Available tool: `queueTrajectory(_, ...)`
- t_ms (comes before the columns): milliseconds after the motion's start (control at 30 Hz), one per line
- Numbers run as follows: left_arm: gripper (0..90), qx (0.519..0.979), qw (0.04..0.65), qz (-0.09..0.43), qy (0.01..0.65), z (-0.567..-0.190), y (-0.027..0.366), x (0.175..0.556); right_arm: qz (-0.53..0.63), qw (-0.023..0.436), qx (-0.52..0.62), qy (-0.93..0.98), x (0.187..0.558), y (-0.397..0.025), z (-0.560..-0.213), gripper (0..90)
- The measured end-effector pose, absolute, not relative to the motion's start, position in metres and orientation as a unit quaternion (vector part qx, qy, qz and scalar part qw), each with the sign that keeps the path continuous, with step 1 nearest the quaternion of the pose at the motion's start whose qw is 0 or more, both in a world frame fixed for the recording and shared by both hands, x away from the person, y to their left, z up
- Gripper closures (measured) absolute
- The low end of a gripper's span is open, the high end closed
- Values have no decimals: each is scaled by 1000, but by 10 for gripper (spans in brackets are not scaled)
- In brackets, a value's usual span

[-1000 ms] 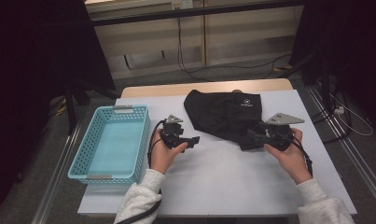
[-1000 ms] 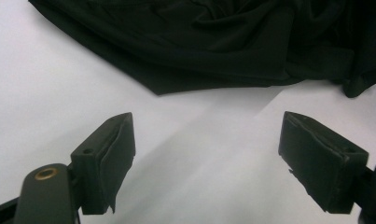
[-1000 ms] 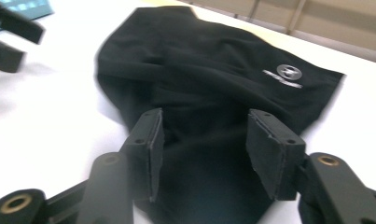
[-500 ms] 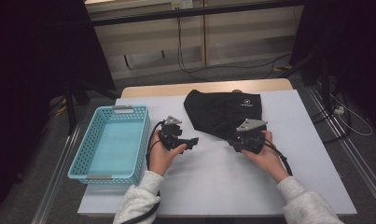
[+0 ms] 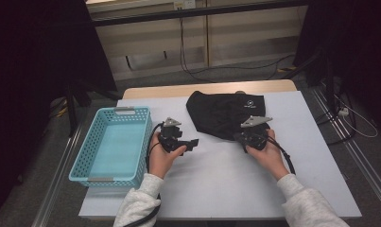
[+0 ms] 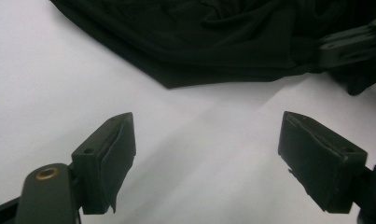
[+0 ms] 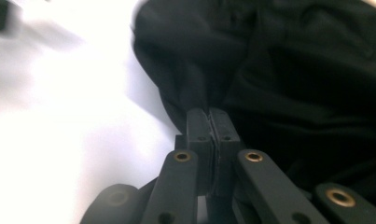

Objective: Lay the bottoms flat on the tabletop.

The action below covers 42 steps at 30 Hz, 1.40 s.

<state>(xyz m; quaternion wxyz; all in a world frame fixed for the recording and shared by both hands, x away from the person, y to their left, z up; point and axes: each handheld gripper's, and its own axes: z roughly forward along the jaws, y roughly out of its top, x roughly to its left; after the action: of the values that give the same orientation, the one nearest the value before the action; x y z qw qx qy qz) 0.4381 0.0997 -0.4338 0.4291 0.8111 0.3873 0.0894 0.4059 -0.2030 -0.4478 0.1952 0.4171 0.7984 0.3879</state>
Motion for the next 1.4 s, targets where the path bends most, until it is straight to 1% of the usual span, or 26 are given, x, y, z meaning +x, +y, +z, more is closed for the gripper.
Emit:
queueTrajectory(233, 191, 810, 431, 90, 386, -433, 100, 438, 468, 146, 398, 775, 385, -209, -414, 896)
queueTrajectory(267, 196, 811, 431, 90, 386, -433, 100, 438, 473, 145, 397, 773, 383, -209, -411, 896)
queueTrajectory(300, 196, 810, 431, 91, 387, -433, 99, 438, 473, 155, 397, 771, 383, -211, -409, 896)
queueTrajectory(367, 196, 811, 430, 88, 386, -434, 98, 438, 478, 160, 410, 760, 386, -217, -409, 895)
queueTrajectory(567, 194, 813, 428, 87, 385, -435, 98, 439, 400, 211, 461, 763, 403, -238, -436, 885)
queueTrajectory(667, 192, 812, 429, 87, 386, -435, 99, 439, 374, 217, 468, 771, 404, -241, -442, 818)
queueTrajectory(700, 192, 812, 429, 87, 386, -435, 99, 439, 378, 219, 462, 772, 403, -240, -441, 766)
queueTrajectory(733, 191, 813, 428, 86, 386, -435, 99, 439, 382, 226, 459, 770, 401, -239, -437, 686)
queueTrajectory(767, 189, 813, 428, 86, 385, -435, 99, 440, 386, 231, 454, 769, 398, -238, -434, 643)
queueTrajectory(800, 188, 812, 428, 87, 386, -435, 99, 440, 394, 237, 443, 770, 395, -235, -430, 641)
queueTrajectory(867, 186, 813, 428, 86, 386, -435, 99, 440, 401, 254, 420, 773, 388, -228, -422, 578)
queueTrajectory(900, 185, 813, 428, 85, 386, -434, 99, 439, 412, 249, 408, 776, 386, -225, -419, 593)
queueTrajectory(967, 185, 813, 429, 89, 385, -434, 99, 439, 426, 225, 381, 790, 382, -215, -418, 630)
queueTrajectory(1000, 186, 813, 429, 88, 385, -434, 99, 439, 425, 212, 370, 798, 381, -209, -420, 670)
queueTrajectory(1067, 185, 813, 428, 88, 385, -434, 99, 439, 409, 189, 354, 819, 382, -196, -429, 667)
queueTrajectory(1133, 185, 813, 427, 87, 386, -435, 99, 439, 383, 185, 357, 831, 386, -188, -443, 662)
queueTrajectory(1200, 185, 814, 425, 84, 387, -436, 99, 439, 367, 170, 365, 838, 392, -184, -455, 649)
queueTrajectory(1233, 185, 815, 425, 85, 385, -436, 100, 439, 355, 174, 365, 843, 394, -182, -460, 643)
queueTrajectory(1300, 185, 813, 428, 86, 386, -435, 101, 439, 349, 198, 373, 837, 398, -184, -461, 708)
queueTrajectory(1400, 185, 811, 429, 87, 388, -434, 102, 439, 348, 193, 384, 833, 401, -191, -462, 853)
